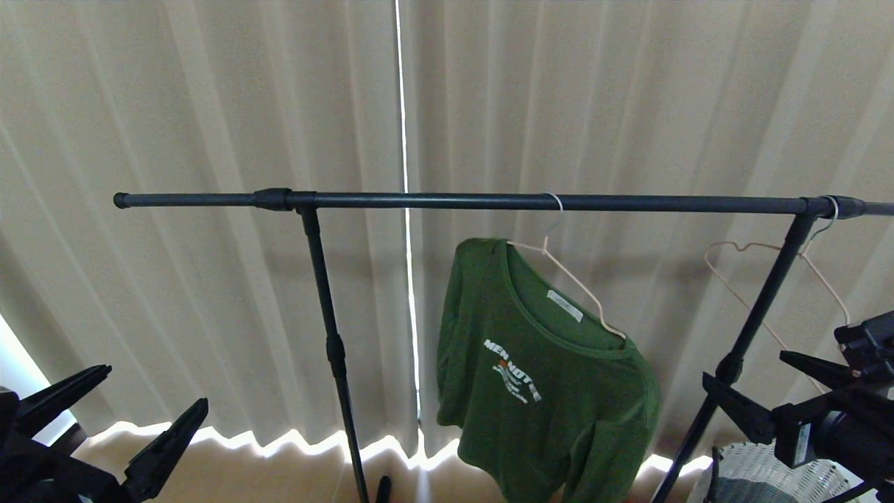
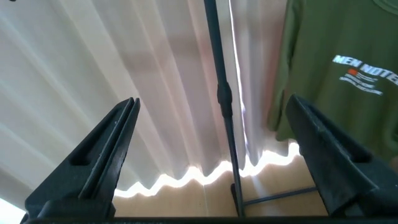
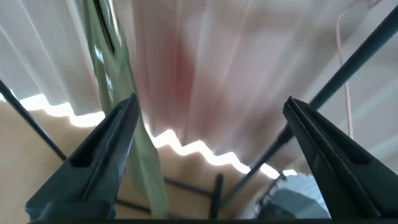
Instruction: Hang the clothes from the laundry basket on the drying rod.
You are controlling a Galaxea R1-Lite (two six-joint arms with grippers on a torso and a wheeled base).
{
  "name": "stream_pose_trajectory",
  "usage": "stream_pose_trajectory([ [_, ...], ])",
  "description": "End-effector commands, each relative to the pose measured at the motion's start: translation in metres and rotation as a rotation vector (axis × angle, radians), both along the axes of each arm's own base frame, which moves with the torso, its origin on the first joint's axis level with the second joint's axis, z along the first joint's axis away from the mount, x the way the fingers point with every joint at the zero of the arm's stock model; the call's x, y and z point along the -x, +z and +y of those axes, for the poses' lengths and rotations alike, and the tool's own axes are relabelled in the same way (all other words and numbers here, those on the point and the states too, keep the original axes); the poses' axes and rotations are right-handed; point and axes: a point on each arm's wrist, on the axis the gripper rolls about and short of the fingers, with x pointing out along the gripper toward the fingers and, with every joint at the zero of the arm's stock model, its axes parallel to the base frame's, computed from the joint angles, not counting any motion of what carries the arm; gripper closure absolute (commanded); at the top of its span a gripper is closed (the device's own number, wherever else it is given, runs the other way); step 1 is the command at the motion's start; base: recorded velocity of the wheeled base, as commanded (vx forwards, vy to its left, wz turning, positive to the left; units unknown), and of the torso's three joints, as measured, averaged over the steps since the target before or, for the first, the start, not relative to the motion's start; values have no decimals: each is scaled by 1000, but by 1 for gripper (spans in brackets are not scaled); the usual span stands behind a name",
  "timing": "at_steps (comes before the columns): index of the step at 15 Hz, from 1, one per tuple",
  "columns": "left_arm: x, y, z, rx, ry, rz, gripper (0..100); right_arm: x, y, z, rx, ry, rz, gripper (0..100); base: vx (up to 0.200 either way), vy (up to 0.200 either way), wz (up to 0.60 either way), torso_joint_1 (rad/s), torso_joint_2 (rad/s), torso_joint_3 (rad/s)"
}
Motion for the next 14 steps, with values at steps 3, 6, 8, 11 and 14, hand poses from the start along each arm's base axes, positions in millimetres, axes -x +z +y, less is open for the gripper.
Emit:
stream_pose_trajectory([
  [3, 0, -1, 0, -2, -5, 7, 0, 1, -6, -4, 13, -23, 28, 0, -200, 0, 0, 15, 5, 2],
  [6, 2, -3, 0, -5, -4, 24, 0, -1, -12, -3, 20, -23, 61, 0, -200, 0, 0, -2, 4, 2],
  [8, 5, -2, 1, 2, -2, 16, 0, 0, -14, -4, 21, -23, 72, 0, 0, 0, 0, 0, 0, 0],
  [11, 5, -3, 1, -1, -2, 26, 0, 1, -15, -4, 23, -23, 74, 0, 0, 0, 0, 0, 0, 0],
  [14, 2, 4, 1, 4, 7, 51, 0, 0, -22, -4, 51, -19, 111, 0, 0, 0, 0, 0, 0, 0],
])
